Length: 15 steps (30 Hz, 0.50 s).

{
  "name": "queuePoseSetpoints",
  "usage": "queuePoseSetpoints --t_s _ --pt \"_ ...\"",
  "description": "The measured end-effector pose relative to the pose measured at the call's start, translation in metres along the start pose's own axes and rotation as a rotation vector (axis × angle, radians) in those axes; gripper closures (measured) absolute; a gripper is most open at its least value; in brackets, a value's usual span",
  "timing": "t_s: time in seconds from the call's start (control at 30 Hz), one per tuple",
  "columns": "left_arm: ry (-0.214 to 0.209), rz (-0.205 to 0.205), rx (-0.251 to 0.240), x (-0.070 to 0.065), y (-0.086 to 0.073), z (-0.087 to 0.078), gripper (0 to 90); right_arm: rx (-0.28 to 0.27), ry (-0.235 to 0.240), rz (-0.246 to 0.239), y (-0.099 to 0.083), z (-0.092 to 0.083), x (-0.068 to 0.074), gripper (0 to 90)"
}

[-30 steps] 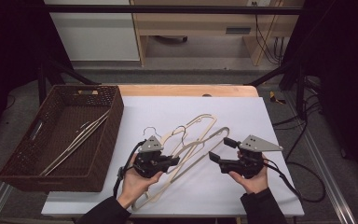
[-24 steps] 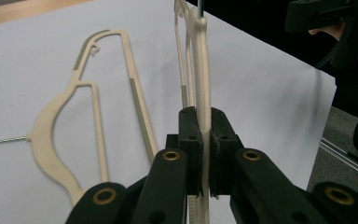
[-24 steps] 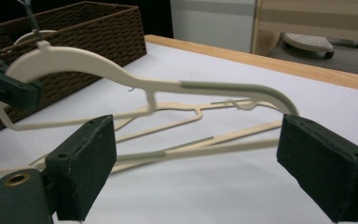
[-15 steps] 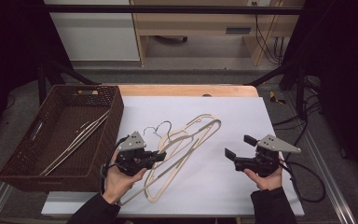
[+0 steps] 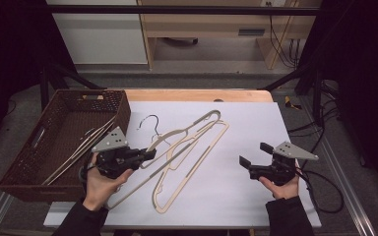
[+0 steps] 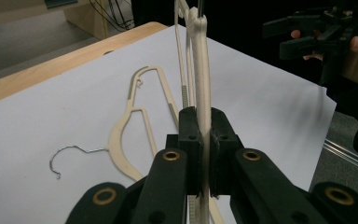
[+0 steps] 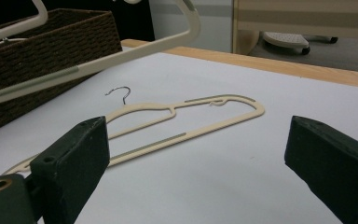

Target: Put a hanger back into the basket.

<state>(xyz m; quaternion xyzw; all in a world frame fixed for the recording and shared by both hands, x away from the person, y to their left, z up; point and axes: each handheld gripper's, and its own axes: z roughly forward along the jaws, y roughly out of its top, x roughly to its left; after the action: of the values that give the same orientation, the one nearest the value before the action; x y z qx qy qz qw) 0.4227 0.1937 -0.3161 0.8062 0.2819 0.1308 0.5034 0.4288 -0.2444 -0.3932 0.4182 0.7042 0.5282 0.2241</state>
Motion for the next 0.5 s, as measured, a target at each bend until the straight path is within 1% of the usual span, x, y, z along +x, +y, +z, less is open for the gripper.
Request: queuePoseSetpoints --t_s 0.17,0.3,0.43,0.5 --pt "-0.004 0.023 -0.001 0.002 0.012 -0.014 85.8 0.003 -0.006 -0.001 0.0 0.0 -0.001 6.1" --pt "-0.009 0.041 -0.014 0.007 0.024 -0.028 85.8 0.003 -0.005 -0.004 0.0 -0.001 -0.002 6.0" --pt "0.007 0.058 -0.022 0.013 0.036 -0.043 85.8 0.002 -0.007 -0.001 0.001 -0.002 -0.002 5.9" --pt "0.015 0.066 -0.027 0.018 0.041 -0.05 85.9 0.001 -0.009 0.0 0.0 -0.002 -0.002 5.9"
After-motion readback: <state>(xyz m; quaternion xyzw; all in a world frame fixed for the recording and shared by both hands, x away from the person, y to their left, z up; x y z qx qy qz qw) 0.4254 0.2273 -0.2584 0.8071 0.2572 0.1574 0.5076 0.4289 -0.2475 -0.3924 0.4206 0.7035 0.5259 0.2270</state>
